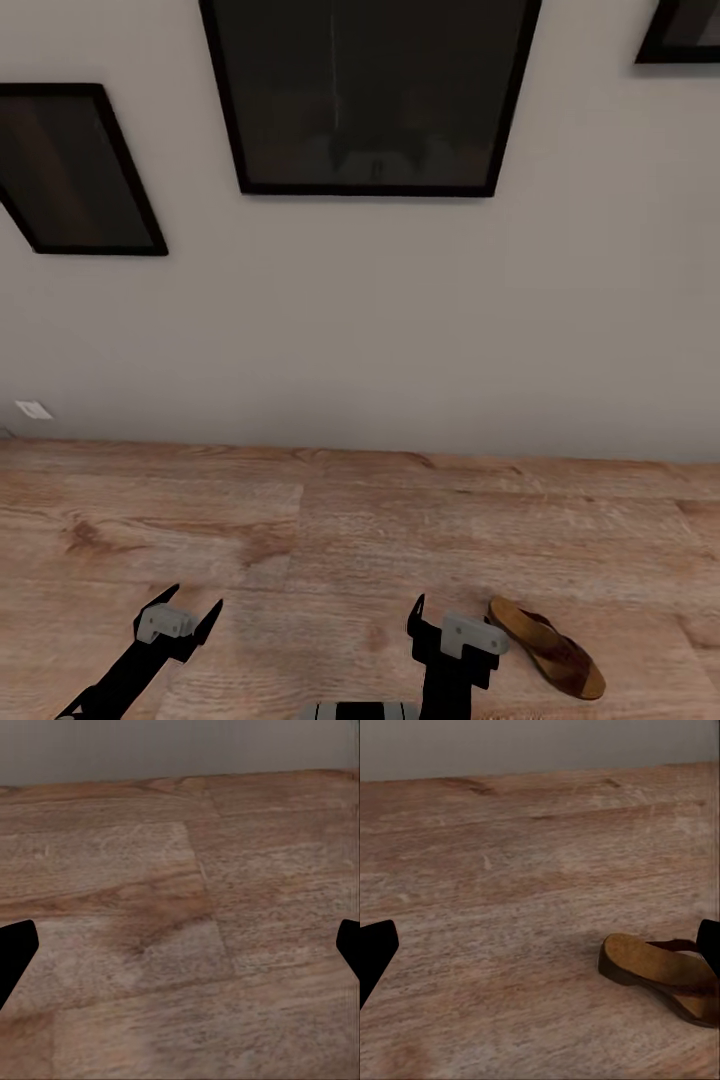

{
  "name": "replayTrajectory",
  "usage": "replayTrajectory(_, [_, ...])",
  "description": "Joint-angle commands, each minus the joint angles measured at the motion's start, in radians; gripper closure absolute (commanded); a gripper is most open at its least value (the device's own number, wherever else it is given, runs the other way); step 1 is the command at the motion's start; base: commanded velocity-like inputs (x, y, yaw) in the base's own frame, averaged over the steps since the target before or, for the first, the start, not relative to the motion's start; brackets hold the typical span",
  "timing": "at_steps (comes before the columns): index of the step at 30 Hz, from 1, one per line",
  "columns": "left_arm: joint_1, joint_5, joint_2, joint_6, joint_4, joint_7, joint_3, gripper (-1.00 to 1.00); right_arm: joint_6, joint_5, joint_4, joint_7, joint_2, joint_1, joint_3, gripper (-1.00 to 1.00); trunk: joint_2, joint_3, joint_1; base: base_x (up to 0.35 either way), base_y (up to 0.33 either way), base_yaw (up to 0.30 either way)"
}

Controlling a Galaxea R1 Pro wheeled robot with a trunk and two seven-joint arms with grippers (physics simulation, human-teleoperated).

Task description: Pick up the two gym shoes and the two sandals from the corridor floor and place them onto the hallstand (shoe rack) in the corridor, making sure they are on the rack and not on the floor. Arrange them so the two gym shoes are next to each other and the two sandals are next to each other.

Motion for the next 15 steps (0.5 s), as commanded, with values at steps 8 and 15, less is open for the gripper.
replayTrajectory(8, [-0.001,-0.008,-0.001,-0.005,-0.001,-0.004,0.004,-1.0,-0.001,-0.005,-0.001,-0.005,-0.001,-0.001,0.002,-1.0,0.0,-0.001,0.0,0.0,0.0,-0.288])
replayTrajectory(15, [-0.001,-0.008,-0.001,-0.005,-0.001,-0.004,0.004,-1.0,-0.001,-0.005,-0.001,-0.005,-0.001,-0.001,0.002,-1.0,0.0,-0.001,0.0,0.0,0.0,-0.288])
